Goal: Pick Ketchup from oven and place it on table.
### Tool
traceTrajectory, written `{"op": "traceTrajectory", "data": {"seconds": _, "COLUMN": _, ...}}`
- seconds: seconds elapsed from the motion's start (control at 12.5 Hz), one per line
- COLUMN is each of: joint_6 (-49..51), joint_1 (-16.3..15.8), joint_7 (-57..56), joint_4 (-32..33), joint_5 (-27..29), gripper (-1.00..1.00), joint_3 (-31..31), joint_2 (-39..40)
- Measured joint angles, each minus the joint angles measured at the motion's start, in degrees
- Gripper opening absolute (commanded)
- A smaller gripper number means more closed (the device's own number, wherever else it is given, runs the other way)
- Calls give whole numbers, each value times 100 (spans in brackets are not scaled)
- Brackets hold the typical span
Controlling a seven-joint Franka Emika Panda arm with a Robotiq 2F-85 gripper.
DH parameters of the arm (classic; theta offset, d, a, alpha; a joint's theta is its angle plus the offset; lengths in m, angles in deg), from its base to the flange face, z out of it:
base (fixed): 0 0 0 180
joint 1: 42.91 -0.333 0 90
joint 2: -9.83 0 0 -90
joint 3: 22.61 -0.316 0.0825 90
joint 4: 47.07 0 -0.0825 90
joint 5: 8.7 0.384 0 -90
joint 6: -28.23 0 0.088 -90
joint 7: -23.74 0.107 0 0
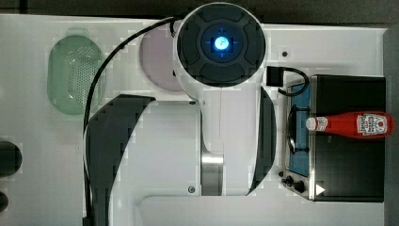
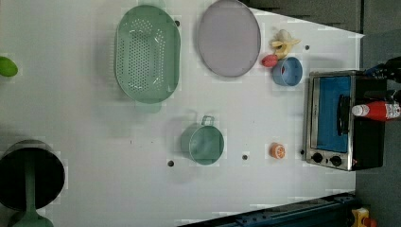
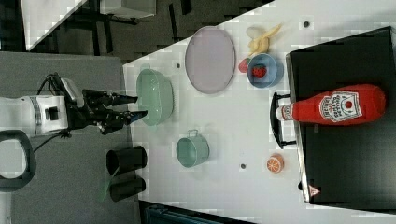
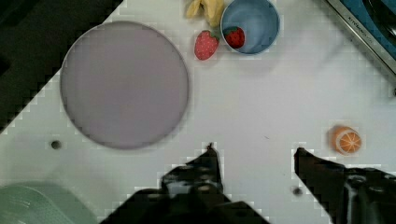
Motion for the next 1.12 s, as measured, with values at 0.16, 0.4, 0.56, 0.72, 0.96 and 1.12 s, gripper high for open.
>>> {"op": "traceTrajectory", "data": {"seconds": 0.16, "joint_6": 820, "joint_1": -41, "joint_7": 19, "joint_4": 627, "joint_5": 61, "gripper": 82, "joint_3": 190, "joint_2": -709}}
{"op": "traceTrajectory", "data": {"seconds": 0.4, "joint_6": 895, "joint_1": -8, "joint_7": 19, "joint_4": 615, "joint_5": 19, "gripper": 100, "joint_3": 363, "joint_2": -1453}}
{"op": "traceTrajectory", "data": {"seconds": 0.56, "joint_6": 816, "joint_1": -17, "joint_7": 18, "joint_4": 274, "joint_5": 135, "gripper": 100, "joint_3": 507, "joint_2": -1600}}
{"op": "traceTrajectory", "data": {"seconds": 0.72, "joint_6": 836, "joint_1": -1, "joint_7": 22, "joint_4": 173, "joint_5": 182, "gripper": 100, "joint_3": 615, "joint_2": -1597}}
{"op": "traceTrajectory", "data": {"seconds": 0.96, "joint_6": 593, "joint_1": 47, "joint_7": 26, "joint_4": 246, "joint_5": 190, "gripper": 100, "joint_3": 1144, "joint_2": -1347}}
{"op": "traceTrajectory", "data": {"seconds": 1.12, "joint_6": 50, "joint_1": 94, "joint_7": 7, "joint_4": 325, "joint_5": 97, "gripper": 100, "joint_3": 1551, "joint_2": -1019}}
